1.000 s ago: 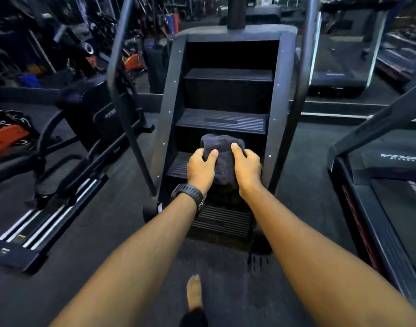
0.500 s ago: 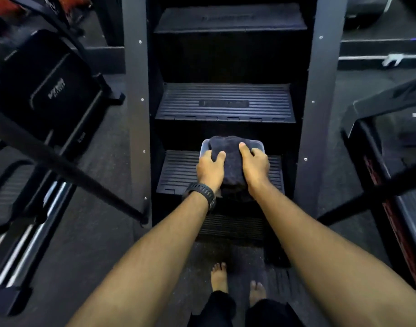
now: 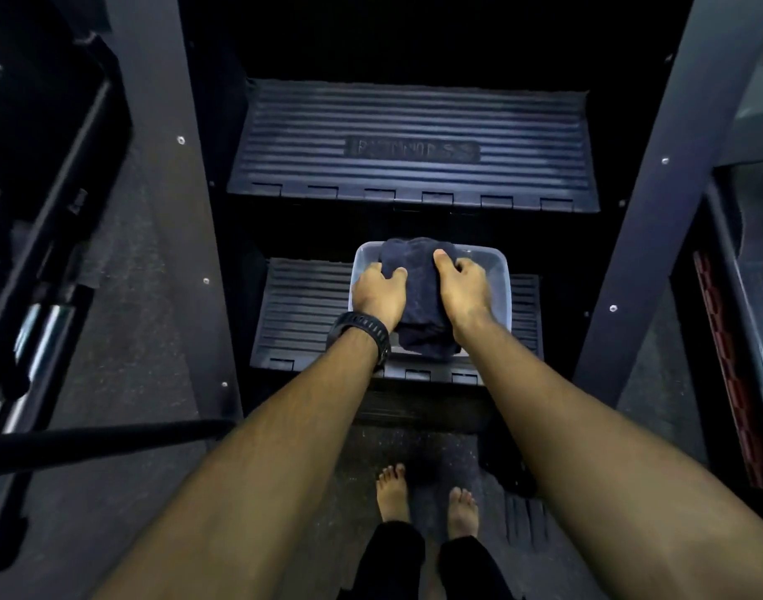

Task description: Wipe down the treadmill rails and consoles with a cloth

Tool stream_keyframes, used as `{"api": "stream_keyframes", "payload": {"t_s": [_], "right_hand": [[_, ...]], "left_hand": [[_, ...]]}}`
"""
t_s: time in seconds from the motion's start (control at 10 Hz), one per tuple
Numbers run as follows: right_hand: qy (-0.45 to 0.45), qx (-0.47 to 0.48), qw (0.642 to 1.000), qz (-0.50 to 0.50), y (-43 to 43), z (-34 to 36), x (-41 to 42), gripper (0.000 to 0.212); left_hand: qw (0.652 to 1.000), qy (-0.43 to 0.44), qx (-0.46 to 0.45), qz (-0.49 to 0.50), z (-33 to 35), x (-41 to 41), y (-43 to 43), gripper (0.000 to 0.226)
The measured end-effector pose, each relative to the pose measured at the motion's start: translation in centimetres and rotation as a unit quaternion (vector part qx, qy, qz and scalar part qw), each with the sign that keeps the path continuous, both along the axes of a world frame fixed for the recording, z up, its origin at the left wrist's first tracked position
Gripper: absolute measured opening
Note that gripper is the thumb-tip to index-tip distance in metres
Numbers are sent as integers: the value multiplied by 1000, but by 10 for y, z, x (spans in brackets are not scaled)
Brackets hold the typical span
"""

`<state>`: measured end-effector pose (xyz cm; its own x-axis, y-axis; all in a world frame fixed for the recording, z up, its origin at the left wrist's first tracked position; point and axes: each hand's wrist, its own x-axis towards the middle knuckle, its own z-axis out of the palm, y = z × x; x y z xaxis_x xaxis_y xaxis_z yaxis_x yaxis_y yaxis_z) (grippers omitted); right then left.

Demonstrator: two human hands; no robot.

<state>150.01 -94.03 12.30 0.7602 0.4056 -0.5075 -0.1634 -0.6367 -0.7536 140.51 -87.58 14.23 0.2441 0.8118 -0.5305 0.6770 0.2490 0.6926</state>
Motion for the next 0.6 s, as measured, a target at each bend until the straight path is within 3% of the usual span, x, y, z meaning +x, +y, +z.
{"api": "stream_keyframes", "payload": {"t_s": [0.2, 0.6], "right_hand": [[-17, -79, 996, 28, 5, -20, 5, 46], [-9, -37, 999, 30, -4, 0, 2, 52]], "left_hand": [[994, 82, -65, -37, -29, 4, 14, 46], [999, 3, -43, 27, -10, -14, 15, 52]]}}
